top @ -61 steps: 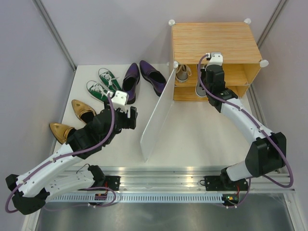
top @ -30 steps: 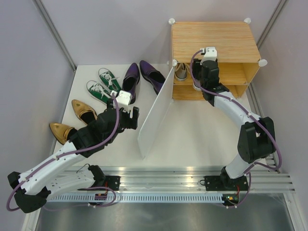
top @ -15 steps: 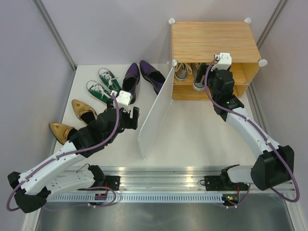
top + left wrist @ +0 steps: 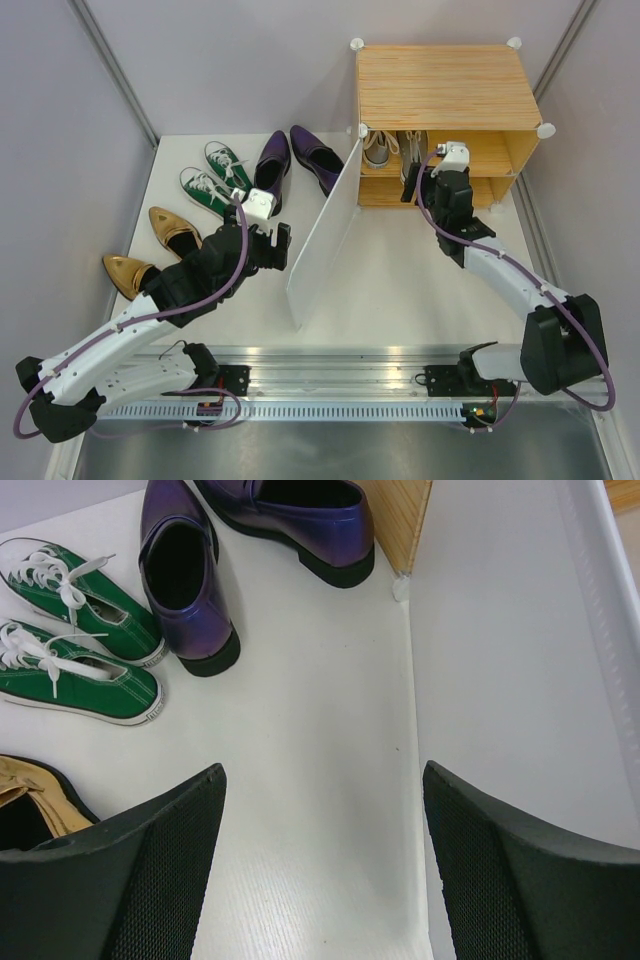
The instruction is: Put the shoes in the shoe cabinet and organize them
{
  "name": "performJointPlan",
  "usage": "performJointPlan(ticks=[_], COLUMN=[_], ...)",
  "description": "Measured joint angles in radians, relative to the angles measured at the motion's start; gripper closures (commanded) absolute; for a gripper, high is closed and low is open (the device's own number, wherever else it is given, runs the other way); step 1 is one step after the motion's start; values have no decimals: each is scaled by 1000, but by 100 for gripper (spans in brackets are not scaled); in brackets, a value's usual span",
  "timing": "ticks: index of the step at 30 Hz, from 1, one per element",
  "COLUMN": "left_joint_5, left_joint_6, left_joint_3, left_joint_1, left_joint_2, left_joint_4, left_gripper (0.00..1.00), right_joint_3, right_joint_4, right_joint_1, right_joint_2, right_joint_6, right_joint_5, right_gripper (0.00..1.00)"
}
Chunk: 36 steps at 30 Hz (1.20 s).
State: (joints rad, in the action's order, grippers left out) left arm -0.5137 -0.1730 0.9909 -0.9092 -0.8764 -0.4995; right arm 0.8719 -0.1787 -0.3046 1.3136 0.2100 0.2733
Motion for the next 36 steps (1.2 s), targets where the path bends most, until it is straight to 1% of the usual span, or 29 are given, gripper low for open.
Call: performJointPlan(ticks=[5,16,22,27,31,34,36], left_joint_5=[0,0,0,0,0,0,0], left_joint_6=[0,0,0,0,0,0,0], left_joint_3=[0,0,0,0,0,0,0], left_joint_1=[0,0,0,0,0,0,0], left_joint_2=[0,-5,-8,-10,-13,-14,-14], left_joint_4=[0,0,0,0,0,0,0], left_gripper=[17,16,16,16,16,16,16], right_joint_3=[5,72,85,108,116,128,130], right_joint_4=[-35,-61,-76,-85,-91,-92,-92], right_joint_1=[0,0,0,0,0,1,3], right_joint_2=[63,192,209,232,248,266,272], right_joint_6=[0,0,-2,-6,-10,-15,-16], right_joint_5=[1,-3,7,21,29,38,40], right_gripper=[15,15,16,20,20,27,35])
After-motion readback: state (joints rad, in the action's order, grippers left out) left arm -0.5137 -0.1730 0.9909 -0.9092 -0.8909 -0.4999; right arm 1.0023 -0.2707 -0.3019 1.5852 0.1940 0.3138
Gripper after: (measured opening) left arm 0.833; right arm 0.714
